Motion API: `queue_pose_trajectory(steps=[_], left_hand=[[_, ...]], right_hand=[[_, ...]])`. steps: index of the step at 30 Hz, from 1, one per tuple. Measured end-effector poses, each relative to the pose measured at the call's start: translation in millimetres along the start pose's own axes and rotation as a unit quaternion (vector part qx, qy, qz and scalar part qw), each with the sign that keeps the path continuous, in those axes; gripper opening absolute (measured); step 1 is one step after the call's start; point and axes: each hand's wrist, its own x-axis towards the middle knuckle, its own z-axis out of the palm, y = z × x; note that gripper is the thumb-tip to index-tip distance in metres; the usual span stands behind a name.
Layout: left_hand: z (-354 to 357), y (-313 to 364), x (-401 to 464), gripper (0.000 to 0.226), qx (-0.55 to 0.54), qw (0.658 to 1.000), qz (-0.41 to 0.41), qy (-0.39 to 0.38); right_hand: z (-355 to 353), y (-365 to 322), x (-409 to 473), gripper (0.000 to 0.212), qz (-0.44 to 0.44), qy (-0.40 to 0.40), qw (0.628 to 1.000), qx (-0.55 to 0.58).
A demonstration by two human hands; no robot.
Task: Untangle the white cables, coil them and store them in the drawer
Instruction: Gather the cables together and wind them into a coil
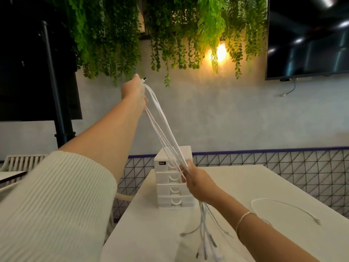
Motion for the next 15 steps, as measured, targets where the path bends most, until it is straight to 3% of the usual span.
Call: queue_pose_trajectory(steps=[8,12,15], left_hand=[[-4,15,4,0.027,0.062,0.997,0.052,0.007],[0,6,6,0.027,0.062,0.997,0.043,0.003],[1,4,8,0.028,0.06,0.997,0.041,0.013]], right_hand=[[31,52,-38,0.037,0.082,0.008,0.99,-0.116],[36,67,-43,0.049,0.015,0.043,0.964,-0.264],[32,68,-48,0.02,0.039,-0.017,0.967,-0.252]])
